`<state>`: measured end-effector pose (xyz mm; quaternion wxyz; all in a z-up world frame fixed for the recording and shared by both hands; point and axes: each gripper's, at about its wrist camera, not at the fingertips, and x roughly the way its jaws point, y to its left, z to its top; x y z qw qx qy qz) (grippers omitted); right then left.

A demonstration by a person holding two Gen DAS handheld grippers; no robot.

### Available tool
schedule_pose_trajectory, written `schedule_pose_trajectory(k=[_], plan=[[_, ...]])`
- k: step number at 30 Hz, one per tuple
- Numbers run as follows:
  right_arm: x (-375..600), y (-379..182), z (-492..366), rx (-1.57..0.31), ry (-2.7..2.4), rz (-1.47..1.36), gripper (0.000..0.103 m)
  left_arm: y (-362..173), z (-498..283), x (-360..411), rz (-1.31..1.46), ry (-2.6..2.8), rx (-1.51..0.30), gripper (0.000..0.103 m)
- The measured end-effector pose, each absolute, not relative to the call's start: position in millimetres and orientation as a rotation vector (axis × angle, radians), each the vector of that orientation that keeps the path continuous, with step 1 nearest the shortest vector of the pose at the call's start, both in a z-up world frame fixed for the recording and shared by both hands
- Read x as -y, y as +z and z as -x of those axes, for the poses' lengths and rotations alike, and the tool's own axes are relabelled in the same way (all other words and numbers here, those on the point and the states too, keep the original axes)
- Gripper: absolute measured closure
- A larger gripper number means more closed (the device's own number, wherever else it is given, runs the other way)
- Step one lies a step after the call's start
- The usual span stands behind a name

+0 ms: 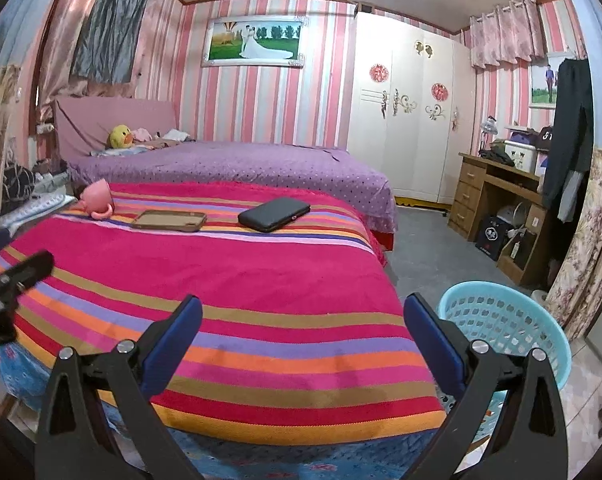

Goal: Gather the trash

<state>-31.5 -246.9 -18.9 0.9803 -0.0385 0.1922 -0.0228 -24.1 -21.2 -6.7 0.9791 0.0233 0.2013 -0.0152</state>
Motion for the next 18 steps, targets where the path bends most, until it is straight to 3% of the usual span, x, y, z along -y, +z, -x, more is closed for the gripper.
schedule_pose_trajectory(k=[18], plan=[[236.6, -32.2, 10.6, -0.405, -0.041, 0.069, 0.005, -10.7, 10.5, 5.5, -0.021, -0.008, -0.437, 0.005]])
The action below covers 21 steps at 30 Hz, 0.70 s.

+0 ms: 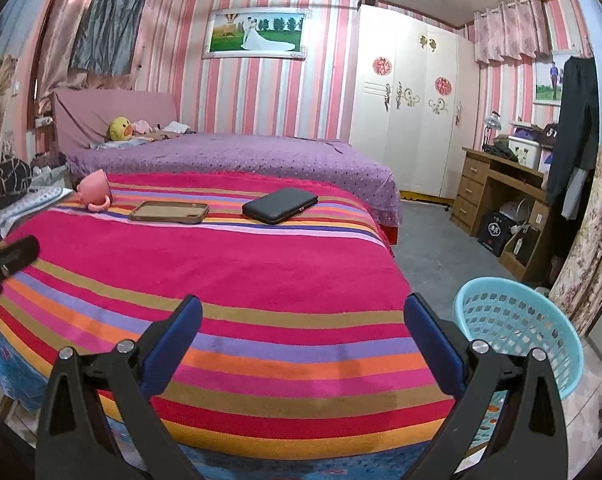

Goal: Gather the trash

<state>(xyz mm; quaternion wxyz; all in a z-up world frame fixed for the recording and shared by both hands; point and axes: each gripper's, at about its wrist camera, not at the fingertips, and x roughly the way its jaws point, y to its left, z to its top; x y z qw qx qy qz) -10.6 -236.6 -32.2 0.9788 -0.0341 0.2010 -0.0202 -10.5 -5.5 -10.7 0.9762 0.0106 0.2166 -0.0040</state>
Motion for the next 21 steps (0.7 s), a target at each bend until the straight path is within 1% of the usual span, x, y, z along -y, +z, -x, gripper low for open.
schedule_pose_trajectory(k=[4, 21], plan=[[235.4, -33.2, 9.7, -0.407, -0.043, 0.079, 0.005, -9.2, 15.0, 7.3, -0.033, -0.004, -0.413, 0.005], [234.3, -31.3, 15.9, -0.401, -0.028, 0.076, 0.005, -11.0, 10.2, 3.3, -0.012, -0.009, -0.431, 0.005]])
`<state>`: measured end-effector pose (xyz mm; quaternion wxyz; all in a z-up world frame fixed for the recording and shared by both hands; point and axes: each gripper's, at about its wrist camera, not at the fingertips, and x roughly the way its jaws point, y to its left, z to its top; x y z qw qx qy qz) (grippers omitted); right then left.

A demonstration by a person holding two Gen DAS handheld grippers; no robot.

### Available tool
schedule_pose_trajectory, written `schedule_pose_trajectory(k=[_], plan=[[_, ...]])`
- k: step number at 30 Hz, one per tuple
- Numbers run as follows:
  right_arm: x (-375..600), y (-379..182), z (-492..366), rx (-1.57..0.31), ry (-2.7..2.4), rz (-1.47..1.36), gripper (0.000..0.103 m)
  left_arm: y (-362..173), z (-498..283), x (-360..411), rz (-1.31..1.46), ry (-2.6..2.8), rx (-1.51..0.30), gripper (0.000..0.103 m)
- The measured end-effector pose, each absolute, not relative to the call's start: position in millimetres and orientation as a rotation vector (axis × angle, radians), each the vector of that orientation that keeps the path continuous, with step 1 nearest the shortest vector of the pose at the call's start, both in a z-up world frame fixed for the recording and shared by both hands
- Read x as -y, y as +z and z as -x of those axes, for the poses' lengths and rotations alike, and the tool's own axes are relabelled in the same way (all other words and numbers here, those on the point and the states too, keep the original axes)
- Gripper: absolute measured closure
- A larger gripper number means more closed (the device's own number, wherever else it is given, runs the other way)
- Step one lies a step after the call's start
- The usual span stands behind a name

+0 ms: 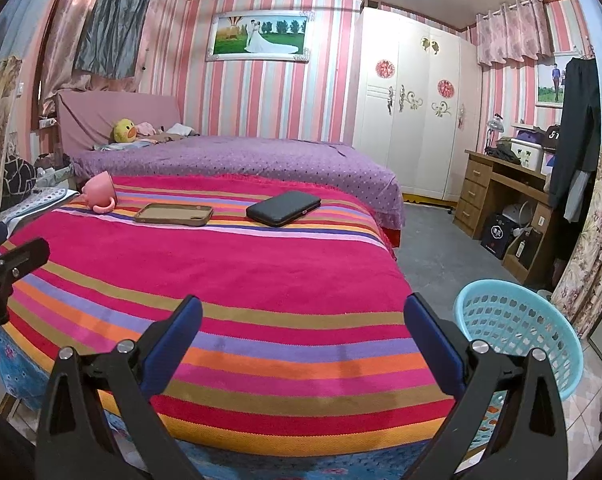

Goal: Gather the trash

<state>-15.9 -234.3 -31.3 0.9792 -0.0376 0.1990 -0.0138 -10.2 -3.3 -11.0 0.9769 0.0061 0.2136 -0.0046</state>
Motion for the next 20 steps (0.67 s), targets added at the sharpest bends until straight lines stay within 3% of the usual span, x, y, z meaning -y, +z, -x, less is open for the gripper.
schedule_pose_trajectory(k=[20], plan=[[237.3, -24.4, 18.1, -0.364, -0.046, 0.092, 0.005, -17.8, 9.9, 1.5, 0.026, -0.007, -0.437, 0.005]])
